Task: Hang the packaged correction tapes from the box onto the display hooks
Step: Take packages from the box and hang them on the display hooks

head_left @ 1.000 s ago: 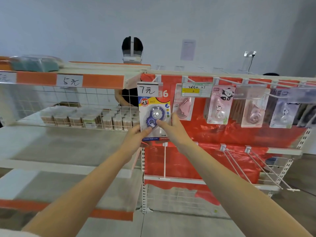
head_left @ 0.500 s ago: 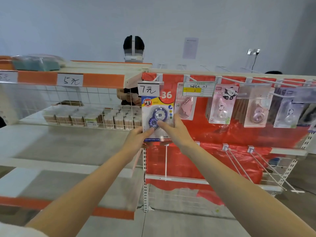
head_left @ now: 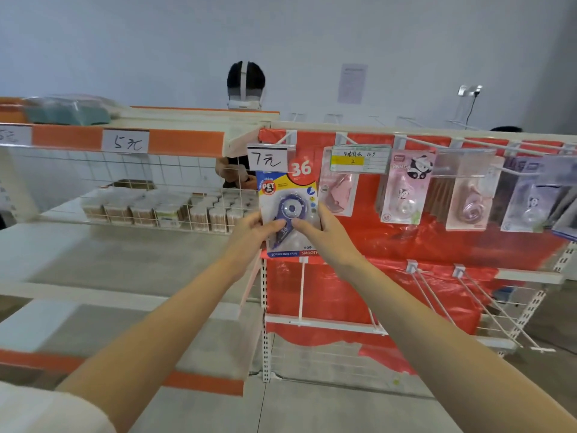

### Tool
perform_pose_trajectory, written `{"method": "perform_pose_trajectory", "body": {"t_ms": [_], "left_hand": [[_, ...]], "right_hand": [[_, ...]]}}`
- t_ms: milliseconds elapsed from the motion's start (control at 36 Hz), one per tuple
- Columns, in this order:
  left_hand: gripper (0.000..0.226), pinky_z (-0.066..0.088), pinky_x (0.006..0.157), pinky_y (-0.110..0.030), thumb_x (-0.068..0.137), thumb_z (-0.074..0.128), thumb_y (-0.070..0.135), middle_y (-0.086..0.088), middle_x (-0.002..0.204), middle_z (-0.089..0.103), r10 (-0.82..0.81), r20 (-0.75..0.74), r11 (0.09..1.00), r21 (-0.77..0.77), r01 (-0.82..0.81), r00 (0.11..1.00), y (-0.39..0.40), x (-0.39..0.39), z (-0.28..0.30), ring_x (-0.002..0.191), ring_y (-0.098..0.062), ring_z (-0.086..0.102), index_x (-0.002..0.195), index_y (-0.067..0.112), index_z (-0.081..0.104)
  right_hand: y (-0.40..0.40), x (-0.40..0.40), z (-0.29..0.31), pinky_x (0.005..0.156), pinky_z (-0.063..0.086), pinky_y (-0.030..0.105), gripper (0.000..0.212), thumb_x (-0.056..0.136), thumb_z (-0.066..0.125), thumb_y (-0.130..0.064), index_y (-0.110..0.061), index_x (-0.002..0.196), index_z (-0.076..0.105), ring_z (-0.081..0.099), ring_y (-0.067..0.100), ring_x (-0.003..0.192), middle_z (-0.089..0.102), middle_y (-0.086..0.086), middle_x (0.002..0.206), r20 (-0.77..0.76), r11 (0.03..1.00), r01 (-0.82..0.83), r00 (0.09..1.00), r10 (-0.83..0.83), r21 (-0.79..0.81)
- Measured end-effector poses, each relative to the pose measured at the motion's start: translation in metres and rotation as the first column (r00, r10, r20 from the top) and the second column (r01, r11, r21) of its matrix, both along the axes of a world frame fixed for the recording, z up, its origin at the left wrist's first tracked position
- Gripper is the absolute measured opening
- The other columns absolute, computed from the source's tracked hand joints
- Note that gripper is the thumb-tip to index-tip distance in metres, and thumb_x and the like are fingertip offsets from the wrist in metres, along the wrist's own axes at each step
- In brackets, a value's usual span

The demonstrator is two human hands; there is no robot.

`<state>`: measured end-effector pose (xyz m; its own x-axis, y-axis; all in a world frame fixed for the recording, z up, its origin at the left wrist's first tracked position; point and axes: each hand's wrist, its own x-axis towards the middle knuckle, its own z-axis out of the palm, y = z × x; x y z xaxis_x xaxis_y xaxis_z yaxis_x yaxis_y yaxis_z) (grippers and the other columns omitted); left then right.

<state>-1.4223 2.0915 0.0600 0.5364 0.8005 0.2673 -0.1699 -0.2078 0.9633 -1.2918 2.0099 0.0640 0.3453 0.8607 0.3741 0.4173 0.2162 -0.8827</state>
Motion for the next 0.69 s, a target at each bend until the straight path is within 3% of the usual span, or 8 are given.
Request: {"method": "perform_pose_trajectory", "body": {"t_ms": [139,250,306,389,444,500,556,694], "left_hand": [[0.010,0.053,0.060,-0.019,0.089,0.061,0.011,0.007,0.077,0.071,0.030,0.048,0.998,-0.050,-0.027,0.998,0.001,0.005,0.002,0.066,-0.006,0.067,0.093,0.019,0.066],[0.011,0.052,0.055,-0.018,0.092,0.058,0.011,0.008,0.075,0.070,0.035,0.063,0.997,-0.064,-0.031,0.997,-0.001,0.005,0.004,0.064,-0.004,0.066,0.096,0.018,0.065],[0.012,0.052,0.056,-0.020,0.092,0.057,0.012,0.007,0.076,0.072,0.037,0.064,0.997,-0.069,-0.032,0.997,0.000,0.002,0.002,0.066,-0.006,0.067,0.098,0.018,0.066],[0.009,0.052,0.054,-0.019,0.093,0.057,0.015,0.009,0.069,0.072,0.043,0.038,0.996,-0.083,-0.039,0.998,0.002,-0.001,-0.002,0.062,-0.004,0.067,0.094,0.020,0.065],[0.006,0.051,0.052,-0.017,0.093,0.058,0.019,0.010,0.068,0.071,0.049,-0.015,0.997,-0.060,-0.050,0.999,0.002,-0.002,-0.004,0.059,-0.001,0.066,0.096,0.019,0.064],[0.011,0.051,0.051,-0.016,0.093,0.059,0.023,0.008,0.074,0.071,0.046,-0.068,0.998,-0.043,-0.049,0.997,0.001,-0.002,-0.004,0.060,0.000,0.066,0.101,0.016,0.062],[0.013,0.049,0.050,-0.015,0.092,0.060,0.026,0.005,0.083,0.069,0.032,-0.134,0.999,-0.017,-0.034,0.990,0.000,-0.001,-0.003,0.061,-0.001,0.066,0.102,0.017,0.059],[0.016,0.052,0.060,-0.025,0.094,0.058,0.031,-0.007,0.089,0.067,0.078,-0.401,0.984,0.181,-0.005,0.913,0.005,0.006,-0.011,0.067,-0.016,0.065,0.104,0.018,0.056]], "right_hand": [[0.006,0.000,0.007,0.086,0.046,0.029,0.027,0.093,0.060,-0.029,-0.013,0.115,0.055,0.058,0.012,0.099,0.063,-0.003,0.107,-0.009,0.999,0.032,0.999,-0.032,0.021],[0.013,-0.001,0.010,0.067,0.040,0.010,0.010,0.094,0.059,-0.028,-0.020,0.094,0.053,0.052,0.004,0.081,0.053,-0.013,0.086,-0.013,1.000,0.021,1.000,-0.022,-0.012],[0.015,-0.004,0.012,0.059,0.037,0.008,0.016,0.095,0.057,-0.029,-0.026,0.084,0.046,0.045,-0.001,0.074,0.045,-0.016,0.081,-0.016,0.999,0.002,1.000,-0.002,-0.032],[0.018,-0.006,0.007,0.075,0.040,0.018,0.024,0.094,0.057,-0.033,-0.018,0.113,0.053,0.053,0.008,0.098,0.058,-0.007,0.109,-0.039,0.999,0.002,0.999,-0.004,-0.046],[0.020,-0.007,0.006,0.071,0.042,0.013,0.029,0.094,0.058,-0.033,-0.015,0.117,0.051,0.055,0.009,0.096,0.058,-0.004,0.111,-0.058,0.999,0.027,0.998,-0.029,-0.041],[0.019,-0.004,0.004,0.053,0.041,0.008,0.023,0.095,0.057,-0.030,-0.012,0.107,0.049,0.053,0.008,0.081,0.053,-0.005,0.094,-0.056,0.998,0.058,0.997,-0.060,-0.036],[0.018,-0.002,0.005,0.047,0.039,0.010,0.022,0.096,0.056,-0.027,-0.008,0.102,0.048,0.051,0.009,0.073,0.047,-0.004,0.085,-0.068,0.995,0.093,0.993,-0.094,-0.028],[0.018,0.003,0.002,0.062,0.037,0.021,0.030,0.094,0.057,-0.032,-0.004,0.102,0.052,0.047,0.016,0.079,0.050,-0.002,0.083,0.062,0.981,0.193,0.980,-0.191,-0.034]]}}
